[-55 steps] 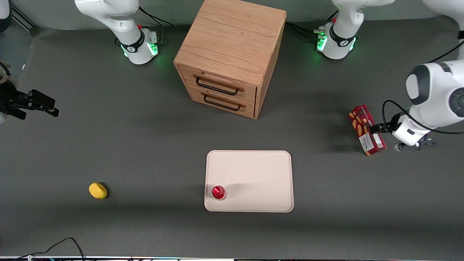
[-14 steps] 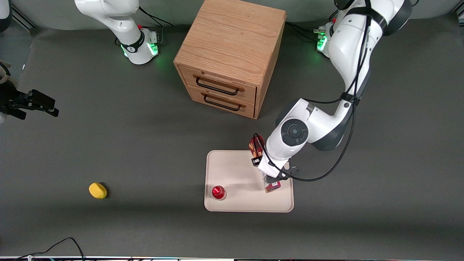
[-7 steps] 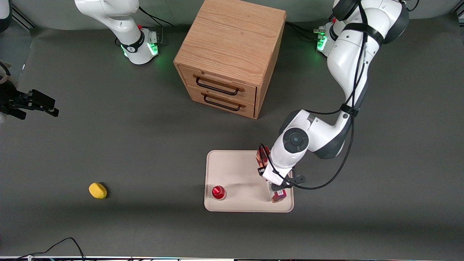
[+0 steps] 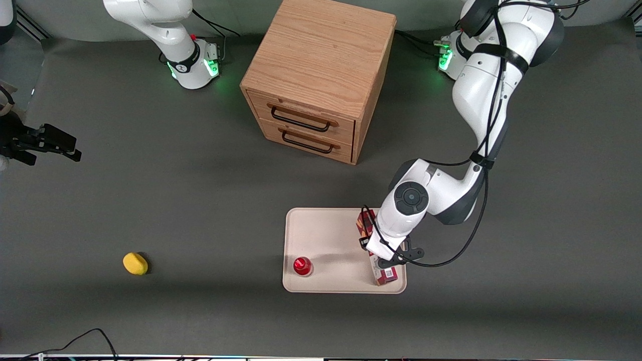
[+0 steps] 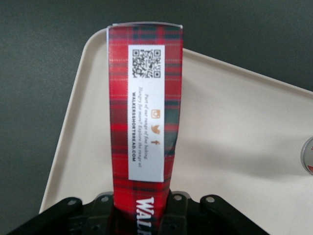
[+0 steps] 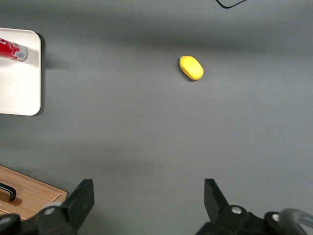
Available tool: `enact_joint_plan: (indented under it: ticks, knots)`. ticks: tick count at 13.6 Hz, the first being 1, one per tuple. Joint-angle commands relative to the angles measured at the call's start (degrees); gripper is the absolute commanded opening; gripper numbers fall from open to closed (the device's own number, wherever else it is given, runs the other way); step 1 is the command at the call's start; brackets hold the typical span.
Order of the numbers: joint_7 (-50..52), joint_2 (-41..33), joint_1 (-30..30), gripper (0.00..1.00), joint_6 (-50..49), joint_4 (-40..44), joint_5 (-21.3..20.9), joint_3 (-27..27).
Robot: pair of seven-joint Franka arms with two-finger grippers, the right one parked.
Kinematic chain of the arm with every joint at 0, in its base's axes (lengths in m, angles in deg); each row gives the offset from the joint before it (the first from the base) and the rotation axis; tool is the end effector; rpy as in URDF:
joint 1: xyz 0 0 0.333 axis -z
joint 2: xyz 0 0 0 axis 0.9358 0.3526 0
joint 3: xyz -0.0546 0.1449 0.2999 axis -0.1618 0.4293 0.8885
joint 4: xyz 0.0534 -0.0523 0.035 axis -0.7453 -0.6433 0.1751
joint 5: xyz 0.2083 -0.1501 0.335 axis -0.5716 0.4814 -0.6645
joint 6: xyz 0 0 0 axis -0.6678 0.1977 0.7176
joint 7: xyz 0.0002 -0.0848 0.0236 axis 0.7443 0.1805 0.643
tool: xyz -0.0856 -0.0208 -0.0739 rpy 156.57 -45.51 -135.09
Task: Place red cookie box on tray
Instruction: 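Lower the box onto the tray beside the red object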
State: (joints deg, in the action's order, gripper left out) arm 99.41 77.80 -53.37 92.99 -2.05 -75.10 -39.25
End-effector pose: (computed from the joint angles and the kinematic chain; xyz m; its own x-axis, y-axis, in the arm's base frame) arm 0.7079 -0.3787 0.2267 0.9545 0.2818 0.0973 0.2677 -0.9538 0.1361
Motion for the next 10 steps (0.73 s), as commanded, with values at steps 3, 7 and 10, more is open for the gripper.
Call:
enact_joint_plan:
  ticks: [3, 7, 10]
  knots:
    - [-2.3, 0.2, -0.2, 0.04, 1.8, -1.5, -2.2, 0.6]
    - [-4.1, 0.9, -0.2, 0.17, 2.2, -1.5, -3.4, 1.8]
    - [-3.8, 1.0, -0.2, 0.96, 3.2, -1.5, -3.3, 1.8]
